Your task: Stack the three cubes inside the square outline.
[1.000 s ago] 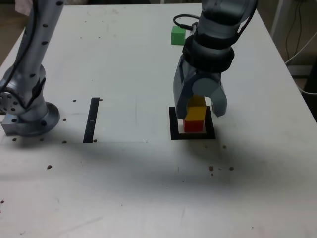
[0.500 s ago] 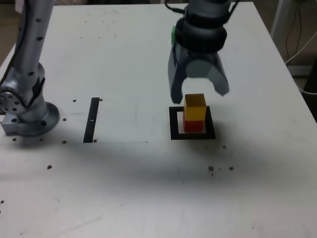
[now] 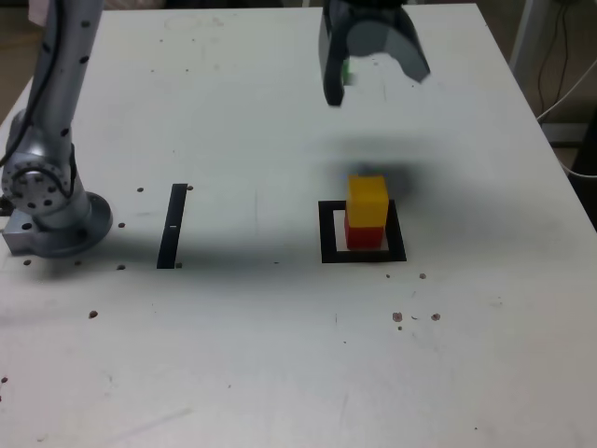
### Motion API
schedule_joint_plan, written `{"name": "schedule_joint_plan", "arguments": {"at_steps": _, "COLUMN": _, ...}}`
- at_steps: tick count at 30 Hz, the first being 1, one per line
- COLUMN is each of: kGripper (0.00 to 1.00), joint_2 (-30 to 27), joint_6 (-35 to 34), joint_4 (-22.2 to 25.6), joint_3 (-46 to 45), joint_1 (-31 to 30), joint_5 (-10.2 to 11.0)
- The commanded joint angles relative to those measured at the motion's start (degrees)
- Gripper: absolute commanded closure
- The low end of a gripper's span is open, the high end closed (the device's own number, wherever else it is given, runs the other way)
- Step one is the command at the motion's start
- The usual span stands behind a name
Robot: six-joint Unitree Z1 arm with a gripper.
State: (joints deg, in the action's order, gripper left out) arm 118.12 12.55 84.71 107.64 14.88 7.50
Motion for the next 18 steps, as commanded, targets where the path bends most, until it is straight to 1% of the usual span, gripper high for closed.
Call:
{"name": "schedule_joint_plan", "arguments": {"at_steps": 1, "kGripper": 0.01, "joint_2": 0.99, "joint_6": 2.91, "joint_4": 0.55, "joint_3": 1.06, "joint_1": 3.24, "joint_5": 0.96}}
{"name": "schedule_joint_plan", "arguments": {"at_steps": 6, "kGripper": 0.01, "joint_2": 2.21, "joint_6": 11.46, "joint_4": 0.88, "joint_3": 3.13, "joint_1": 10.98, "joint_5": 3.00}}
{"name": "schedule_joint_plan", "arguments": {"at_steps": 9, "kGripper": 0.01, "joint_2": 3.34, "joint_6": 18.15, "joint_4": 0.77, "joint_3": 5.51, "joint_1": 15.09, "joint_5": 4.26}}
{"name": "schedule_joint_plan", "arguments": {"at_steps": 13, "kGripper": 0.01, "joint_2": 6.31, "joint_6": 25.71, "joint_4": 0.68, "joint_3": 9.99, "joint_1": 18.33, "joint_5": 5.44}}
{"name": "schedule_joint_plan", "arguments": {"at_steps": 18, "kGripper": 0.02, "joint_2": 10.88, "joint_6": 31.67, "joint_4": 0.50, "joint_3": 15.21, "joint_1": 20.73, "joint_5": 5.76}}
